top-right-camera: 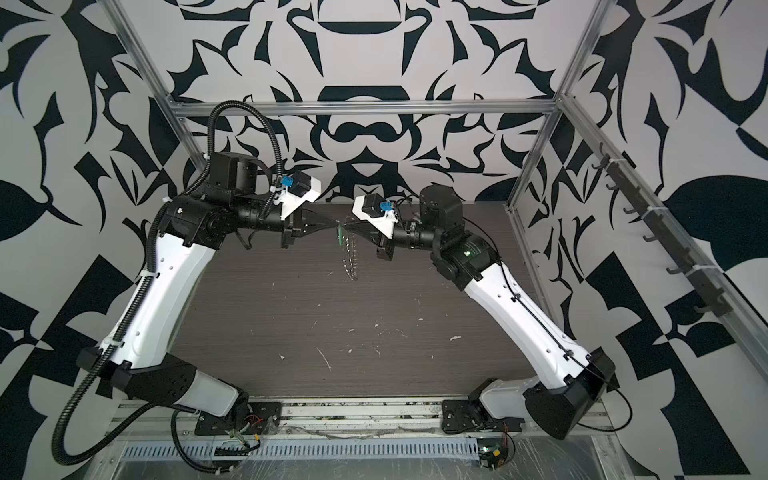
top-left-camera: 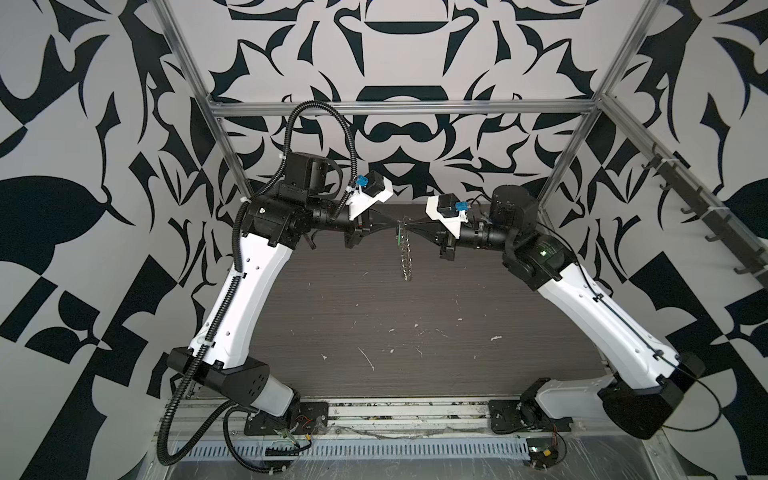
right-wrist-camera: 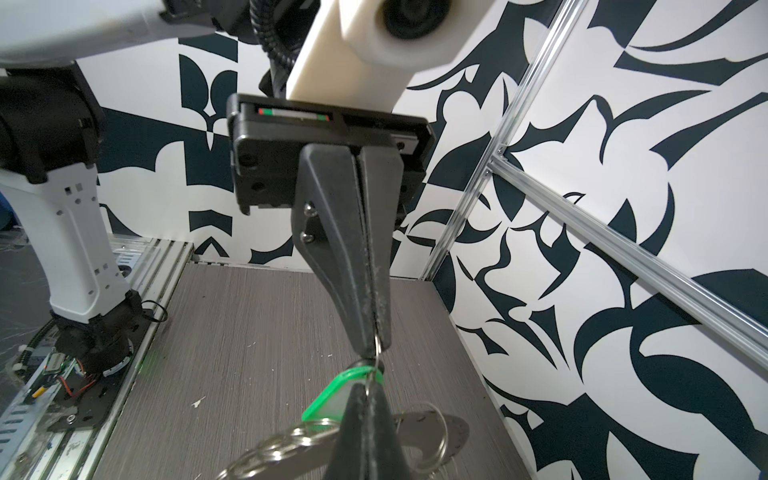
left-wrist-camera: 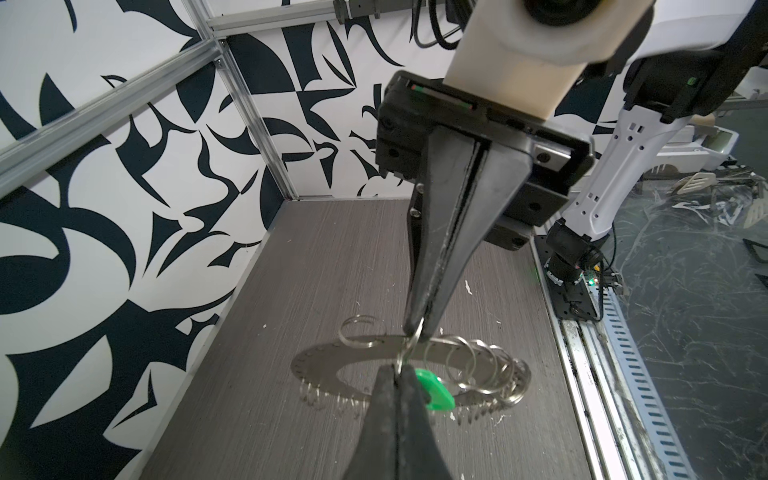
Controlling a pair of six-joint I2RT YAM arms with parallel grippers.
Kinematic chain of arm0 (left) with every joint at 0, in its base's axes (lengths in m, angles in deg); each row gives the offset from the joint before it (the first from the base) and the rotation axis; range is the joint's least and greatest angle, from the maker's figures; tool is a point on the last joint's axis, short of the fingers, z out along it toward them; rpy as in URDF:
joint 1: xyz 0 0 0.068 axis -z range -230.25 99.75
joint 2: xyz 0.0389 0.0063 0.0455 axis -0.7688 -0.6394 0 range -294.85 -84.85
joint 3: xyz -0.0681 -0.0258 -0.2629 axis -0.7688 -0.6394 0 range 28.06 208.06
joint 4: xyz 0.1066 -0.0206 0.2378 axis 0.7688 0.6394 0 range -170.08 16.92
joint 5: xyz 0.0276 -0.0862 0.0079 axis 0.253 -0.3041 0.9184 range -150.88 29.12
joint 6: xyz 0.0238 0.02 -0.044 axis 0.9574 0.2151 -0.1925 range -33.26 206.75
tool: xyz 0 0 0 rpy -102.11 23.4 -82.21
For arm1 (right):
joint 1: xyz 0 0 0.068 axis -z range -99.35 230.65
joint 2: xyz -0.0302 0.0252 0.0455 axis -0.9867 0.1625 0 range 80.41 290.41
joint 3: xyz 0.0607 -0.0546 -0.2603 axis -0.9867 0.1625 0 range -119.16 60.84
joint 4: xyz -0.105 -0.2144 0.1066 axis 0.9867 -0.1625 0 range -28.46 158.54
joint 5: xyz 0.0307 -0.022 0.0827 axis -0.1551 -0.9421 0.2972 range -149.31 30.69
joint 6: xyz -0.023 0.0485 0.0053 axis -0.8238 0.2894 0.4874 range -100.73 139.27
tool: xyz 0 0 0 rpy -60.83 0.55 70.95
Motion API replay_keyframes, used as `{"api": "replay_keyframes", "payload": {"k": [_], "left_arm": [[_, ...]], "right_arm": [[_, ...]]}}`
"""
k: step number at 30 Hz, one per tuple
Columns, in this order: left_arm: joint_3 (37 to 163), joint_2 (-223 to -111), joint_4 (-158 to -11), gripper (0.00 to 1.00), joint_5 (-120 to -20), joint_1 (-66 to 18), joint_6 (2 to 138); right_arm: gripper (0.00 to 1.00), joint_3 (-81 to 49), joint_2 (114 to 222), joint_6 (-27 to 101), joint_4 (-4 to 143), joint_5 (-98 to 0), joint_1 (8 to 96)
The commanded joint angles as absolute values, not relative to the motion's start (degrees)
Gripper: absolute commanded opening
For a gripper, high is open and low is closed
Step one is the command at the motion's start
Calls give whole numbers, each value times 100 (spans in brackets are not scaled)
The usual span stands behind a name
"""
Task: Remove the keys from the keyring
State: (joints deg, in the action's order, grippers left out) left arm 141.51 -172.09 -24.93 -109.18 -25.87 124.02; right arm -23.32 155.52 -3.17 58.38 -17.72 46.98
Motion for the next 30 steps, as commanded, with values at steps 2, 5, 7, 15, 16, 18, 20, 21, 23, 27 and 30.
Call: {"api": "replay_keyframes", "payload": {"k": [2, 5, 7, 15, 16, 18, 20, 21, 23, 27, 30], "left_arm": [[14258, -17327, -2457, 0, -10735, -2799, 12283], [14180, -17354, -2524, 0, -10835, -2795, 12200], [14047, -17342, -2633, 0, -10861, -2798, 12149], [14001, -17267, -2886, 0, -10620, -2800, 12132], [14042, -17245, -2933, 0, -10549, -2794, 12133], [14170, -17230, -2972, 0, -10457, -2801, 12129], [14257, -17236, -2972, 0, -10446, -2799, 12138], [14267, -17260, -2967, 0, -10456, -2797, 12142], [14271, -17320, -2886, 0, -10524, -2796, 12146], [14106, -17270, -2926, 0, -10468, -2777, 12152], [14083, -17230, -2921, 0, -10371, -2782, 12162]], "right_arm": [[0, -2187, 15142, 123, 6868, -1427, 4764], [0, -2164, 15152, 273, 7162, -1340, 4765], [0, -2213, 15192, 382, 7270, -1274, 4767], [0, -1969, 15159, 322, 7087, -1539, 4780], [0, -1905, 15151, 268, 6986, -1673, 4778], [0, -1812, 15161, 149, 6789, -1976, 4782], [0, -1750, 15168, 201, 6814, -2006, 4783], [8, -1762, 15169, 247, 6832, -2019, 4786], [33, -1846, 15173, 295, 6804, -2074, 4783], [45, -1983, 15151, 228, 6616, -2150, 4783], [46, -2077, 15133, 151, 6427, -2178, 4787]]}}
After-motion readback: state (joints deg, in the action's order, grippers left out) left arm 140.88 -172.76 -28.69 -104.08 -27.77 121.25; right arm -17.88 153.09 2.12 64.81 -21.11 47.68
